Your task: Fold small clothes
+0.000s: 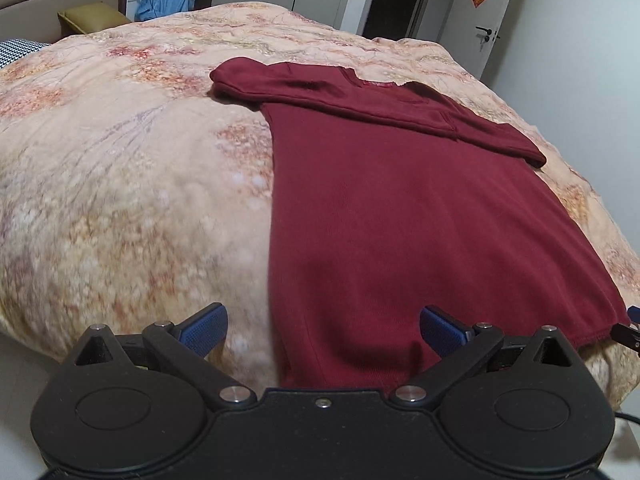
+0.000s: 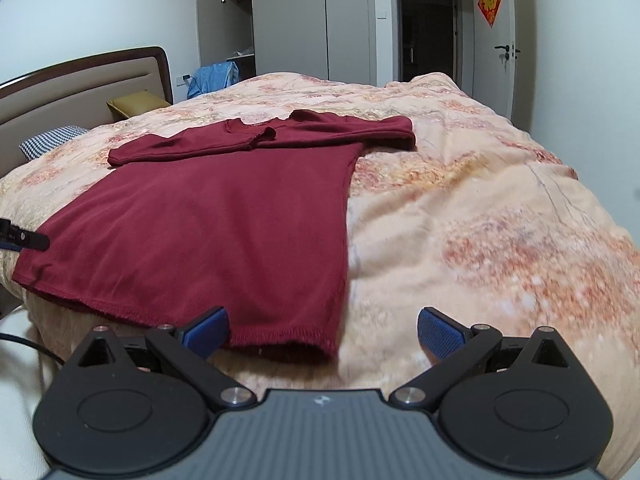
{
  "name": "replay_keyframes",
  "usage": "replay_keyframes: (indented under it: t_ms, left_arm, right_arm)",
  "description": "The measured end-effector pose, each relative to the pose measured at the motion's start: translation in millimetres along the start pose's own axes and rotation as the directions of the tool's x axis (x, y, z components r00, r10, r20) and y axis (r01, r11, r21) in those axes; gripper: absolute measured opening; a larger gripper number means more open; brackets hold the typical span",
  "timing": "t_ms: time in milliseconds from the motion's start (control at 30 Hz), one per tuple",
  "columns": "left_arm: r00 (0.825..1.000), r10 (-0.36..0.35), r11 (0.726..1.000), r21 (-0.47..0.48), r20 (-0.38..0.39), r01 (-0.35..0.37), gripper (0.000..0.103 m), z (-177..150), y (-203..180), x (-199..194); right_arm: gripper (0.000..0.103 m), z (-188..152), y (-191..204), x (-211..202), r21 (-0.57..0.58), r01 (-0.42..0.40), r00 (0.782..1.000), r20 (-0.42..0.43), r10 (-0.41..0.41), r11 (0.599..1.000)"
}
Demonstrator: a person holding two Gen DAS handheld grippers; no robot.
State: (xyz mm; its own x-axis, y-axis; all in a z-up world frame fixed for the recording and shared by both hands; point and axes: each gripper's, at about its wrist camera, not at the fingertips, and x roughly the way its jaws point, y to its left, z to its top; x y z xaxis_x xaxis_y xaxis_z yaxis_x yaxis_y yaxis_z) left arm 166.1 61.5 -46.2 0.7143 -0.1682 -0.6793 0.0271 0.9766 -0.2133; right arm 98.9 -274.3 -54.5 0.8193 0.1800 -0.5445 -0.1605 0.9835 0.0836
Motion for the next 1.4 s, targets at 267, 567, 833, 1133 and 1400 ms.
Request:
replay_keyframes:
  t_ms: [267,567,833,1133,1400]
  left_arm:
    - [0.998,0.065,0.995,0.073,0.023,-0.067,0.102,-6,-13,-15]
    - [0.994,0.039,0.975,0.214,0.104,-0.061,0.102,-7,-46,-23]
    - [0.991,-0.073,0.938,0.346,0.115,0.029,0.102,-22,-78,-16]
    - [0.983,-0.092,0.816,0.578,0.161,-0.018,0.102,-59,-120,-6]
    - [0.972,0.044,0.699,0.688,0.232,-0.196,0.1,-66,-150,23]
  right_arm:
    - [0.103,-4,17,-8,-0.183,0.005,1.0,0.019,-0.001,0.983]
    - [0.103,-25,81,12,-0.68,0.077,0.996,0.081,-0.03,0.729]
    - [0.093,-31,109,29,-0.775,0.175,0.978,0.21,-0.014,0.607]
    - [0.021,-11,111,16,-0.773,0.015,0.982,0.13,0.136,0.634]
    - [0.018,57,88,14,-0.475,-0.19,0.966,0.065,0.25,0.859]
